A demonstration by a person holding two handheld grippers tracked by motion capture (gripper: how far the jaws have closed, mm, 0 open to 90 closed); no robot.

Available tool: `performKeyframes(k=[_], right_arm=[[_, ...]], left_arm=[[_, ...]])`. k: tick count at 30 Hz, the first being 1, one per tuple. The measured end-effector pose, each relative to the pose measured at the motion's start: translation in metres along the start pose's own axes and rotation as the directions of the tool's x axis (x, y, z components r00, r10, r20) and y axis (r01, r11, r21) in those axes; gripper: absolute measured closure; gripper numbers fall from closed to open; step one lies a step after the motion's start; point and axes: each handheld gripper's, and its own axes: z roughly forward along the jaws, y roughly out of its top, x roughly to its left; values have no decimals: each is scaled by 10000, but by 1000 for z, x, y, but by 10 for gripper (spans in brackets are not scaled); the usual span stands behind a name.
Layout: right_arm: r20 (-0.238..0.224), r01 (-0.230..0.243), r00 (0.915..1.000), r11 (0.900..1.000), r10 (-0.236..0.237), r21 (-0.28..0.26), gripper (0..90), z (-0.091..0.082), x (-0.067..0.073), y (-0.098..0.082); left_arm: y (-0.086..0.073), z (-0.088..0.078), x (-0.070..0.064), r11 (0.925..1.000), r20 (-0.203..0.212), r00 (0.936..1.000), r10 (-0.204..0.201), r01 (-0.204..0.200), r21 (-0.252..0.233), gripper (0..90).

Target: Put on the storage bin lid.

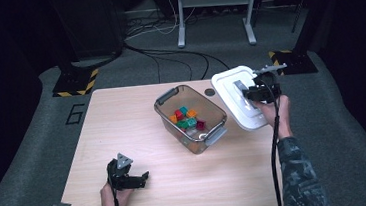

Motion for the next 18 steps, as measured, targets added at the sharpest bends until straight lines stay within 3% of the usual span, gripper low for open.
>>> performKeyframes(k=[18], right_arm=[[-799, 582, 9951, 9983, -578, 28, 665, 14, 52, 22]], left_arm=[[0, 0, 0, 10000, -2, 10000, -15, 15, 6, 2]])
